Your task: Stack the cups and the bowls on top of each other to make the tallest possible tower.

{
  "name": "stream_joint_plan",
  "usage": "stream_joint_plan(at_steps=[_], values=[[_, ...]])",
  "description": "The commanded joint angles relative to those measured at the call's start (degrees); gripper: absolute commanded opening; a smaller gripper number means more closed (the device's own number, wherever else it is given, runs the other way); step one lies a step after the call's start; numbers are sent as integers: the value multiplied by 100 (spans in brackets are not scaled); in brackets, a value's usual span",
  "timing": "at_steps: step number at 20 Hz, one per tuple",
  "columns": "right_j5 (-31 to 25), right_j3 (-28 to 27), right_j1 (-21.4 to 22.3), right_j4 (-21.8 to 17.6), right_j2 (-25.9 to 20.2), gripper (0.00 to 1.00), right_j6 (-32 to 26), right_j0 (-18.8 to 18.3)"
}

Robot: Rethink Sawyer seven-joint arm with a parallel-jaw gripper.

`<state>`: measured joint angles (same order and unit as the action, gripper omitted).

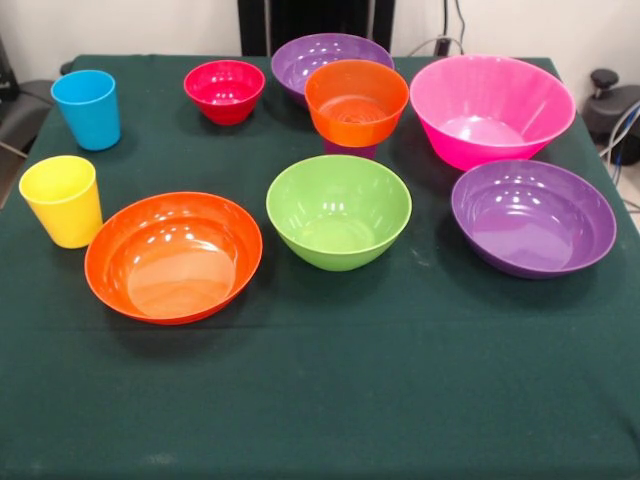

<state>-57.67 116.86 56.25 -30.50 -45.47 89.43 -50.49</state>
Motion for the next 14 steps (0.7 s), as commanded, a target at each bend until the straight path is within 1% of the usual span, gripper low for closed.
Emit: stream_joint_plan(at_steps=[1, 3, 4, 6, 8, 10, 12, 14], values=[[-62, 275, 270, -86, 5, 100, -596, -110], [27, 498, 517, -27, -52, 100, -796, -354], [66, 609, 721, 19, -149, 100, -1036, -542], [-150, 743, 1112, 64, -199, 100, -1472, -883], [-333, 803, 1348, -9, -216, 100, -1691, -1083], [-286, 807, 1408, -79, -275, 100, -1618, -1136], [-204, 717, 1330, -121, -325, 100, -1401, -1097], [-245, 486, 964, -364, -298, 100, -1092, -875]])
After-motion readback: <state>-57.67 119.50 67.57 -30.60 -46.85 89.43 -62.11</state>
